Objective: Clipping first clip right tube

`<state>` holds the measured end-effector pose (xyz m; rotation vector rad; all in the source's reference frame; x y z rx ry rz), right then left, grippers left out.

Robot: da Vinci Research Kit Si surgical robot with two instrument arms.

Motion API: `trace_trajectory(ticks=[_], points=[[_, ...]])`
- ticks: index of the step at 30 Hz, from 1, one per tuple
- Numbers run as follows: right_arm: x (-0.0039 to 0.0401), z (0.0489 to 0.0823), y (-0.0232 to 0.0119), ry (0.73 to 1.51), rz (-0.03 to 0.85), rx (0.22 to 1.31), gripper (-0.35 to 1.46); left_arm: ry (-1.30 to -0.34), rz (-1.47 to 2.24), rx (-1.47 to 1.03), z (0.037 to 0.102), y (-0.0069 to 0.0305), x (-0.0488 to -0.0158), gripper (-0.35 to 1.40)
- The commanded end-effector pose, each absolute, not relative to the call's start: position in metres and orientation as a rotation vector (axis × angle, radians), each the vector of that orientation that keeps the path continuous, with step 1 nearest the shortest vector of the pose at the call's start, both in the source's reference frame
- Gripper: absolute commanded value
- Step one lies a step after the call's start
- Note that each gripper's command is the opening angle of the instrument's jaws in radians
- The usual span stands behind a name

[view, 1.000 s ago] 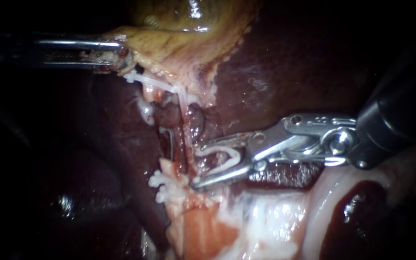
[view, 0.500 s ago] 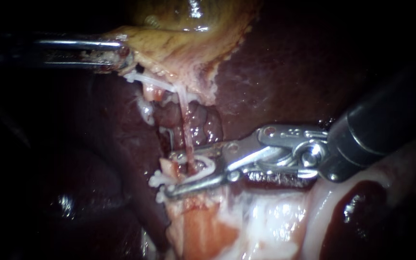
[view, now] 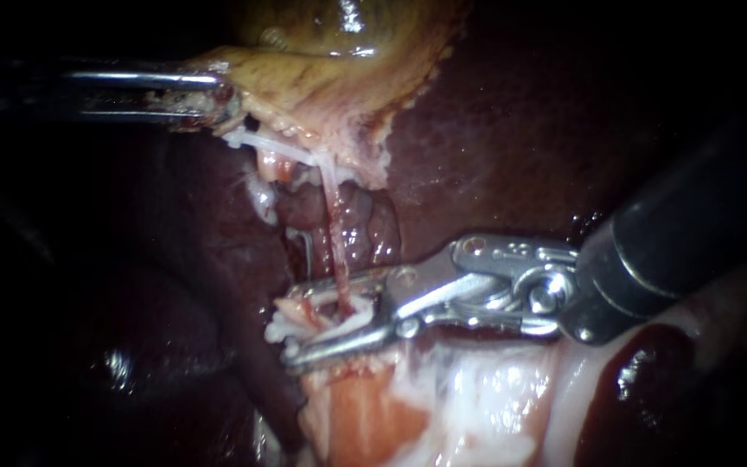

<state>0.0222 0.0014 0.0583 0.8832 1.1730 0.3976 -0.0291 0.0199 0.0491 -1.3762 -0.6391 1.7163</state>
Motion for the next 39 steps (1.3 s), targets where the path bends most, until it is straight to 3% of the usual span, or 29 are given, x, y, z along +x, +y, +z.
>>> trace_trajectory(ticks=[1, 15, 27, 39], points=[[0.0222, 0.0580, 0.0012, 1.176, 0.392, 0.894, 0.50, -0.639, 1.716, -1.376, 0.0491, 0.0199, -0.0291, -0.35], [0.0224, 0.0532, 0.0004, 1.250, 0.356, 1.045, 0.50, -0.640, 1.716, -1.376, 0.0491, 0.0199, -0.0290, -0.35], [0.0223, 0.0536, 0.0009, 1.239, 0.396, 1.049, 0.45, -0.640, 1.716, -1.376, 0.0491, 0.0199, -0.0290, -0.35], [0.0219, 0.0538, 0.0016, 1.234, 0.402, 1.054, 0.21, -0.640, 1.716, -1.376, 0.0491, 0.0199, -0.0290, -0.35]])
